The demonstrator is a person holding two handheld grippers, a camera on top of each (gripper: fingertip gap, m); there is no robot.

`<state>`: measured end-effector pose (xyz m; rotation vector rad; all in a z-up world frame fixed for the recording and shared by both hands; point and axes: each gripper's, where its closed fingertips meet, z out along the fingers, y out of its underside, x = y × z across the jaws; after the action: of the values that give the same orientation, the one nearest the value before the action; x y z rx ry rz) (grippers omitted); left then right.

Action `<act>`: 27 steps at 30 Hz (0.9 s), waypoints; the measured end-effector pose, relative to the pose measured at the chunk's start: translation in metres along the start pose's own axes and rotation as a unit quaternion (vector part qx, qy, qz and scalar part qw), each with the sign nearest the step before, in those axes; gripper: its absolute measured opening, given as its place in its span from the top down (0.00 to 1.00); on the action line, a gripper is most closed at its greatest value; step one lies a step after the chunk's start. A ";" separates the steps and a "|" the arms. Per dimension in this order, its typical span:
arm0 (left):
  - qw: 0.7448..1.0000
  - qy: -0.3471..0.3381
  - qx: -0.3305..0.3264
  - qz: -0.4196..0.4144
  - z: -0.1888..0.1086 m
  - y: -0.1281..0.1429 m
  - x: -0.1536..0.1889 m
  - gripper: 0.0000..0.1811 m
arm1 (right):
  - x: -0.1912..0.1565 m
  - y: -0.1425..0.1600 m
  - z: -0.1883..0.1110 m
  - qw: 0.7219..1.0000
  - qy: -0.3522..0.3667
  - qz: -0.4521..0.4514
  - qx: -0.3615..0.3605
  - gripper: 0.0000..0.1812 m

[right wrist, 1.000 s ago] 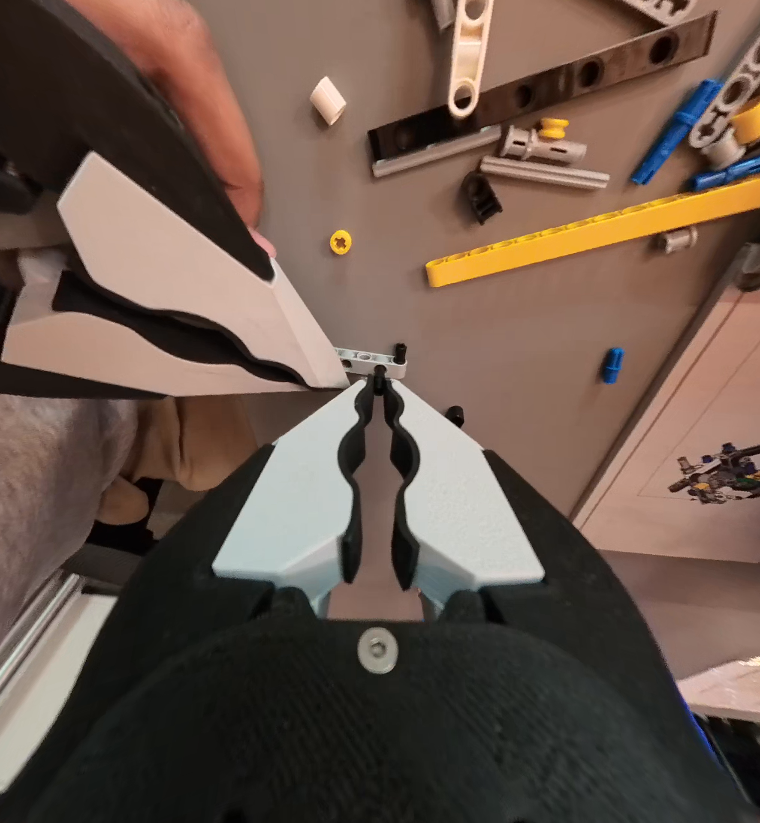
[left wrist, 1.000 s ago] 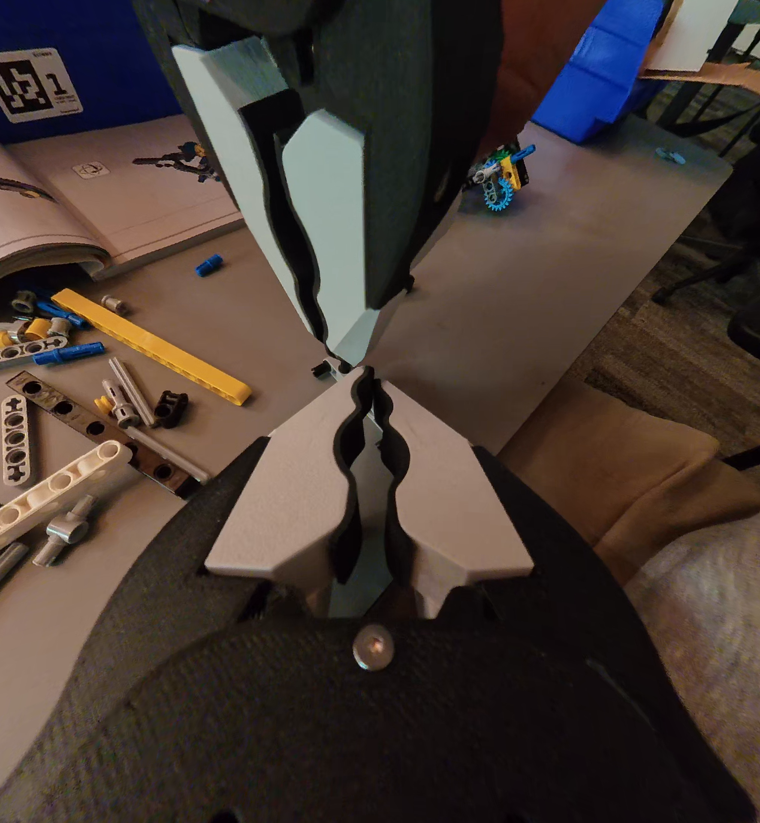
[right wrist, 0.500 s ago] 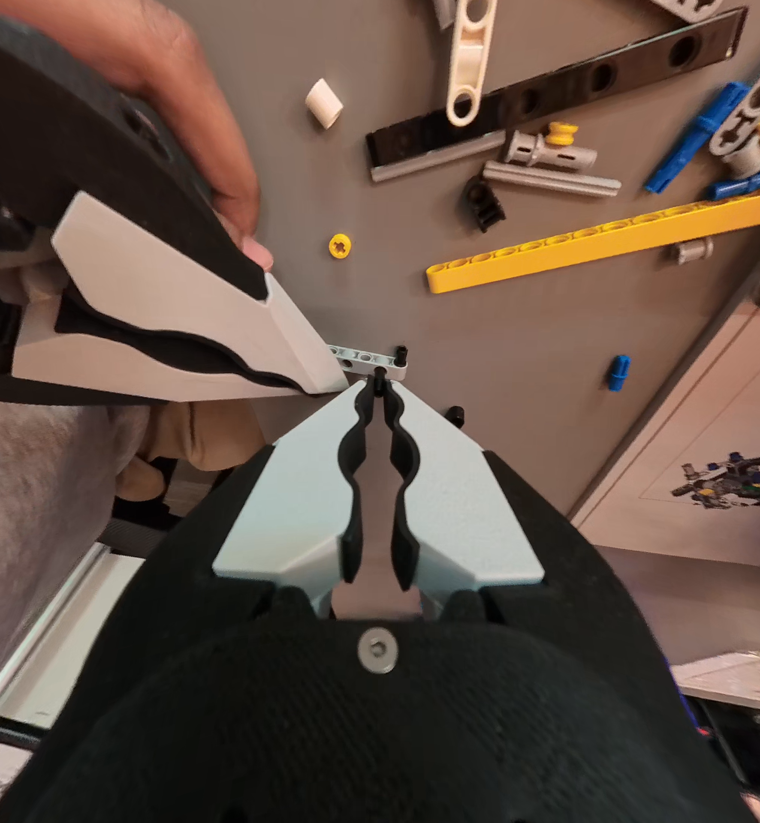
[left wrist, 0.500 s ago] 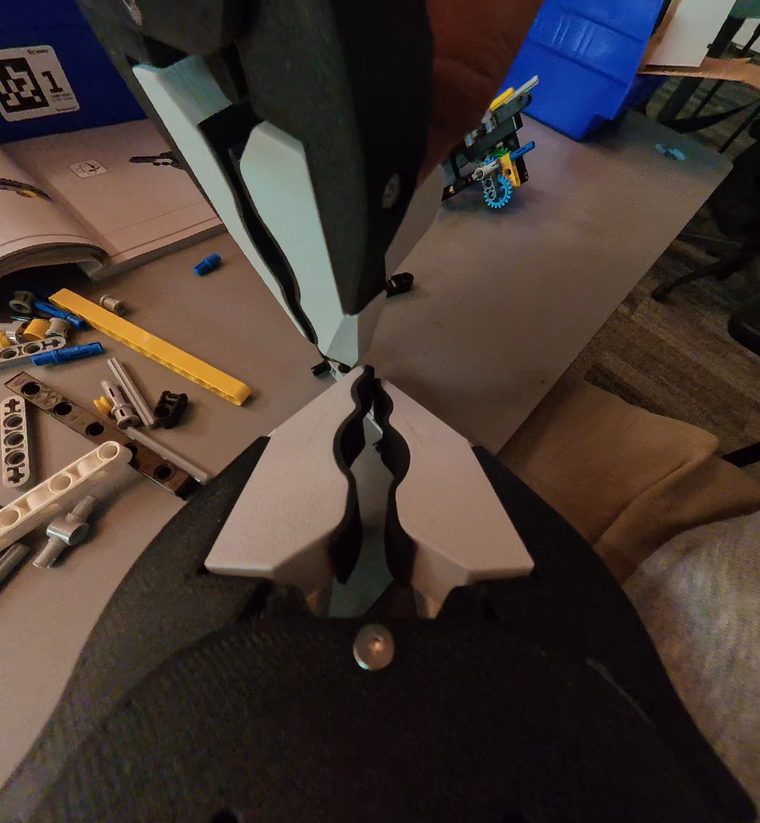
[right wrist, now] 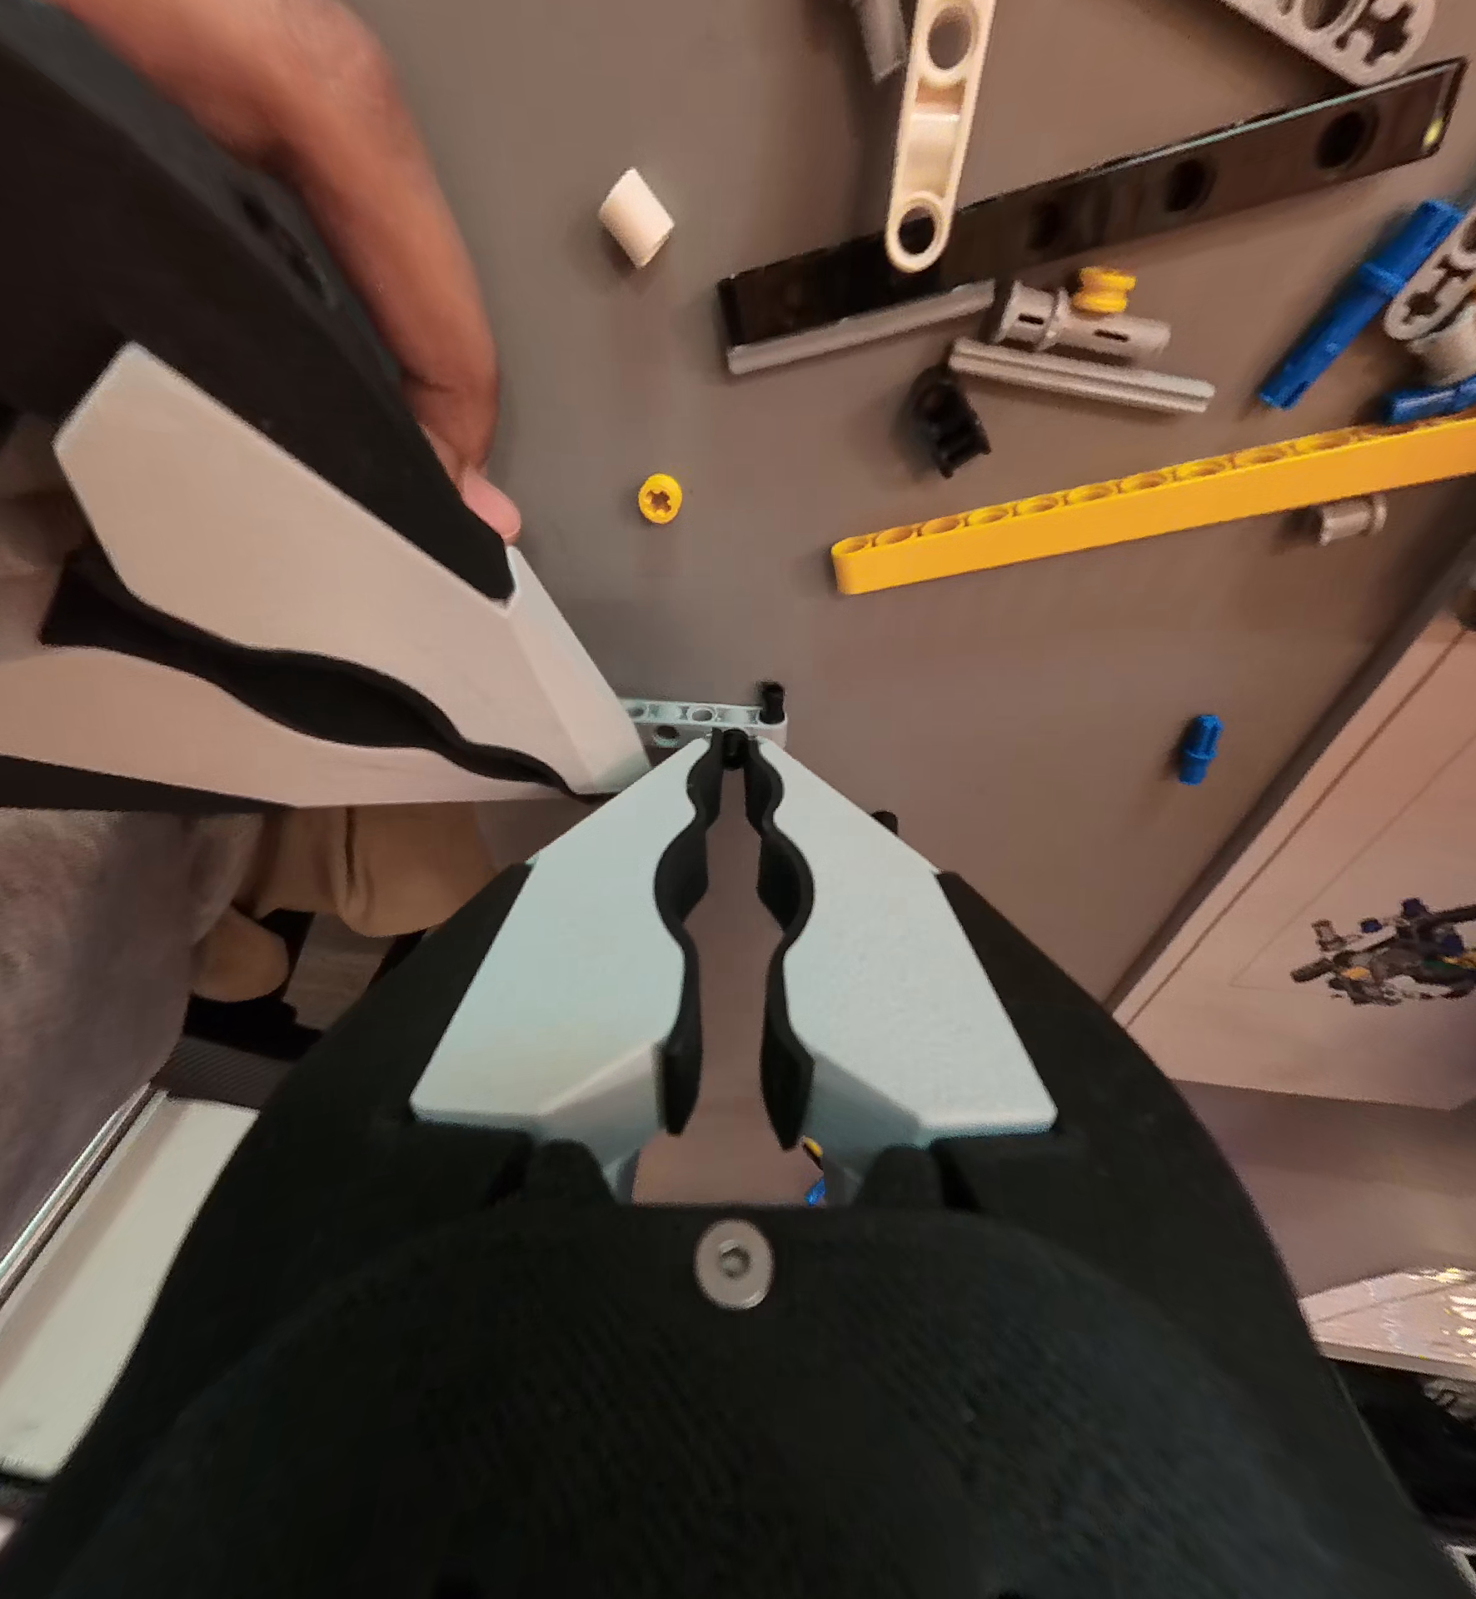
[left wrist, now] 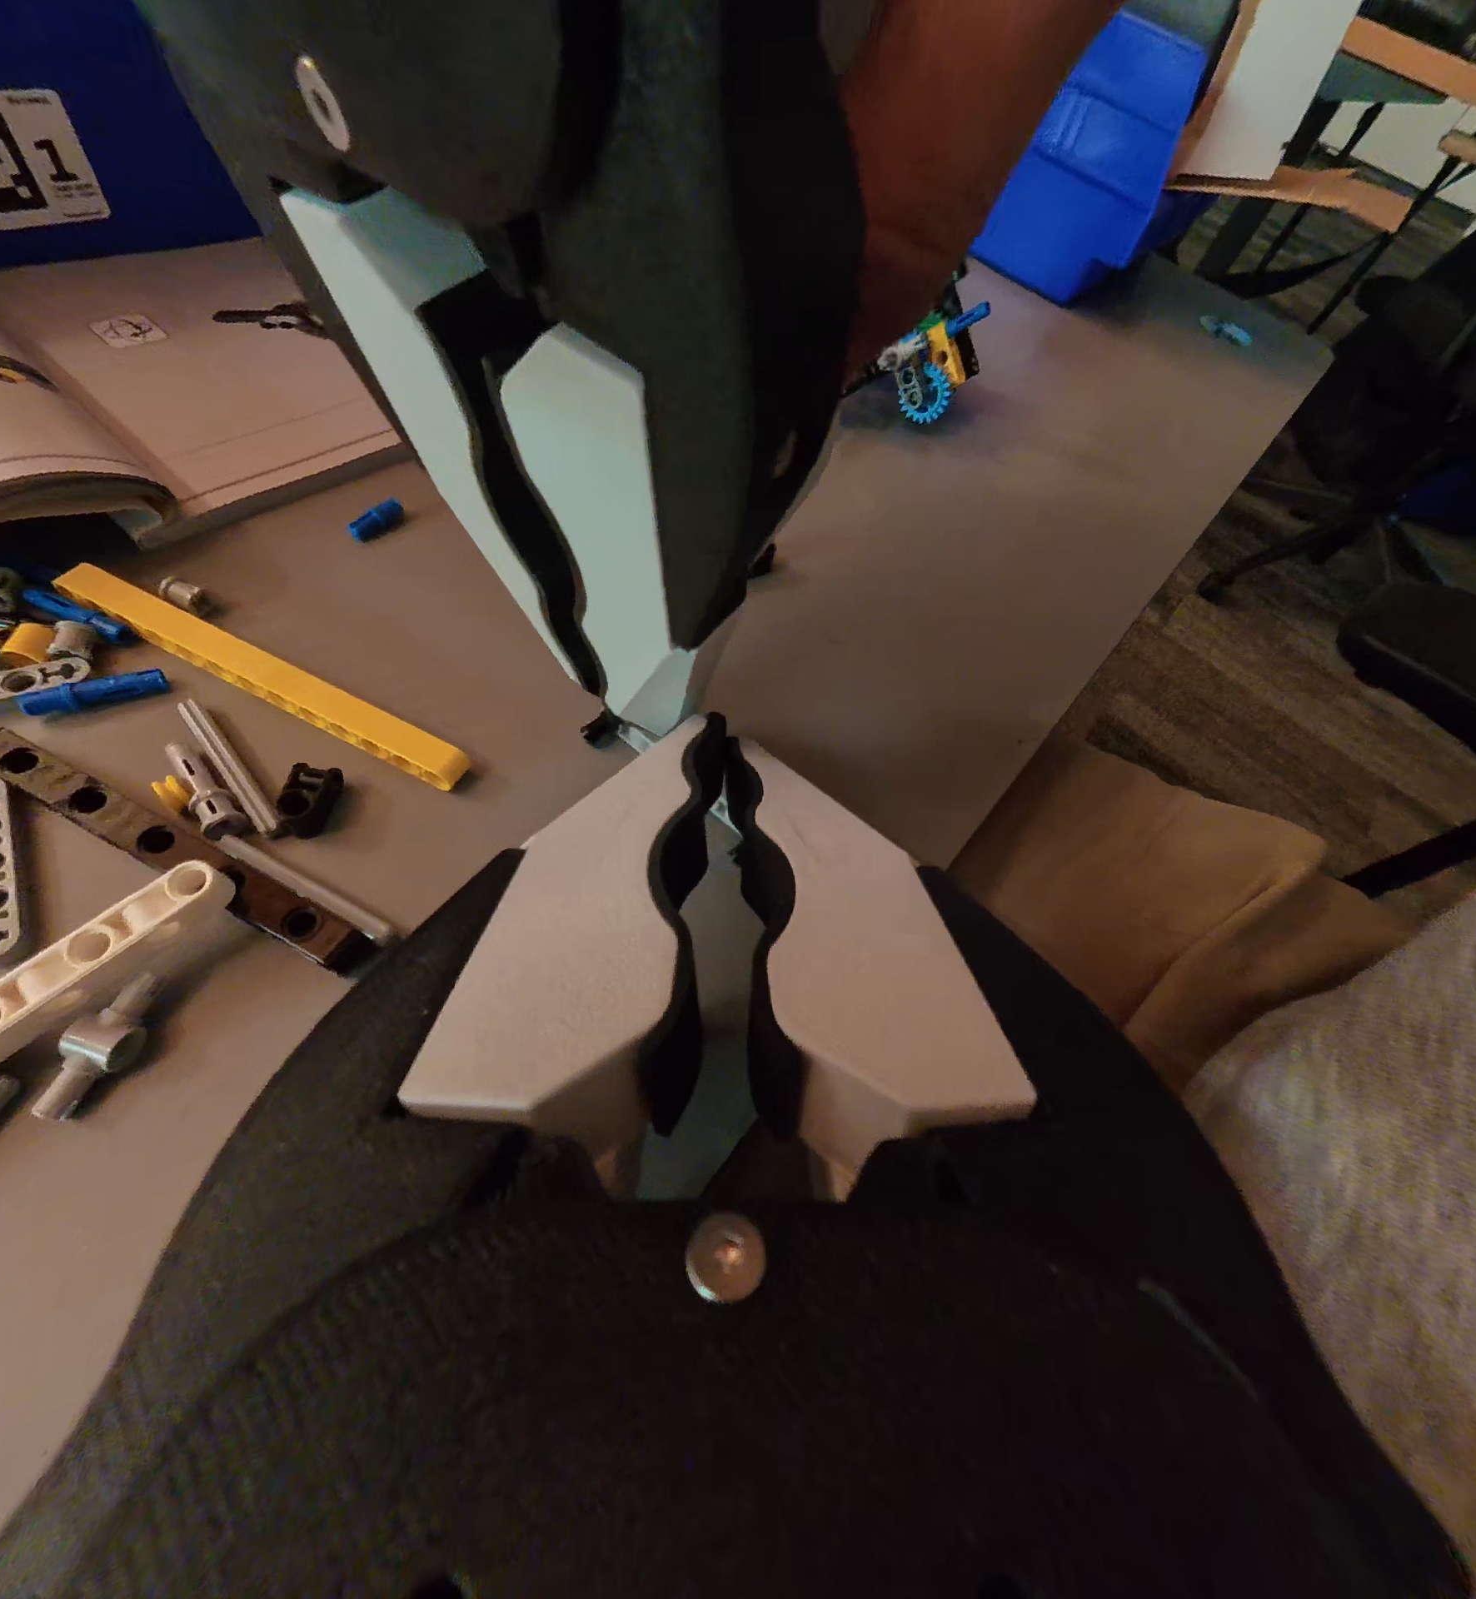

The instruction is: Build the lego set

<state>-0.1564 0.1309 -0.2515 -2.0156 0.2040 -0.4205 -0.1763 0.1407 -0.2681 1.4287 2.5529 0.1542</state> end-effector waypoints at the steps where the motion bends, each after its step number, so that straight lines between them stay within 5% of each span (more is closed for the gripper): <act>1: 1.000 0.007 0.001 -0.003 0.000 0.000 0.001 1.00 | 0.000 0.001 0.000 1.000 0.003 0.003 0.002 0.98; 7: 0.998 0.051 0.008 -0.035 -0.004 -0.004 0.012 0.94 | 0.000 0.016 0.003 0.996 -0.001 0.085 0.005 0.98; 16: 1.000 0.007 -0.005 0.004 -0.001 -0.003 0.009 0.87 | -0.007 0.044 0.001 0.982 0.003 0.169 0.078 0.83; 27: 0.989 -0.064 -0.088 0.100 0.017 0.013 0.014 0.82 | -0.023 0.060 -0.012 0.955 0.050 0.182 0.230 0.85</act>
<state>-0.1367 0.1344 -0.2676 -2.1607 0.3707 -0.1483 -0.1176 0.1529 -0.2420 2.1045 2.4780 -0.3474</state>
